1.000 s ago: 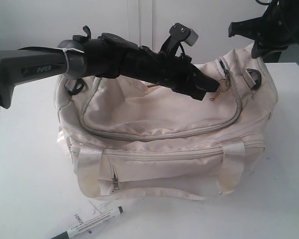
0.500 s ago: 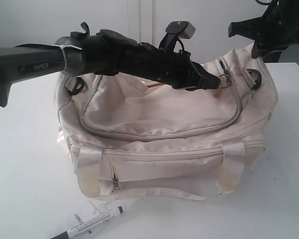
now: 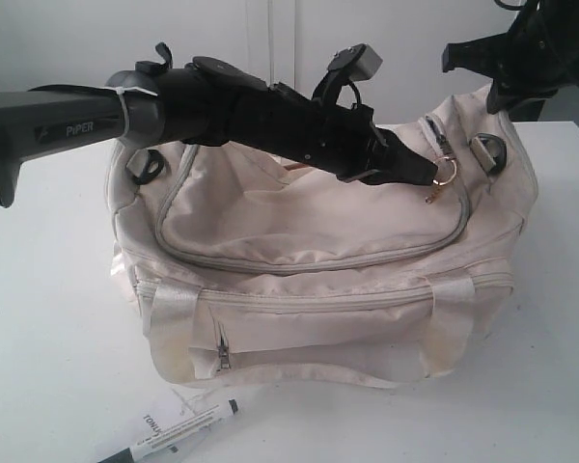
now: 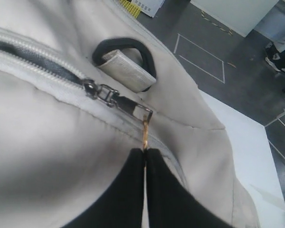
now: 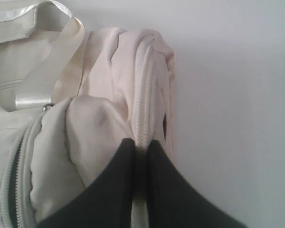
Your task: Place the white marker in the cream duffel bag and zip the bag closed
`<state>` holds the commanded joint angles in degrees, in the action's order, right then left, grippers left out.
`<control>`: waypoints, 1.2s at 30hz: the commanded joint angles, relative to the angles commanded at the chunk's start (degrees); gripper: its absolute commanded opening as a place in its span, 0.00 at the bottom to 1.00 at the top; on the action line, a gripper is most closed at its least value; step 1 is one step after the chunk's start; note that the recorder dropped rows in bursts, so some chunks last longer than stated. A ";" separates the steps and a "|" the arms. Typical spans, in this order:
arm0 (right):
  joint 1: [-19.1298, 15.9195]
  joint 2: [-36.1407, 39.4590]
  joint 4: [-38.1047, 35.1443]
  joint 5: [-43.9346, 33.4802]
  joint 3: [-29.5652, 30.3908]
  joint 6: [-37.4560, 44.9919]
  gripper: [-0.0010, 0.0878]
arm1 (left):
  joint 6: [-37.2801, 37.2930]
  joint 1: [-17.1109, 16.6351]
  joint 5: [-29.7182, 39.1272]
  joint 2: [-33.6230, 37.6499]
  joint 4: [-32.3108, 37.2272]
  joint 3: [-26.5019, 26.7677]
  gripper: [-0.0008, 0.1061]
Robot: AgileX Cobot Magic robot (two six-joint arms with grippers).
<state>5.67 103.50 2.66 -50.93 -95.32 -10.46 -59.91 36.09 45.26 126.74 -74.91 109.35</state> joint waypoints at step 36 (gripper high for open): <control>0.00 0.00 0.00 0.00 0.00 0.00 0.01 | 0.00 0.00 13.33 0.00 5.80 0.00 0.01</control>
<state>5.67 103.50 2.66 -50.93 -95.32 -10.46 -59.91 36.09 58.59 126.74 -69.11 109.35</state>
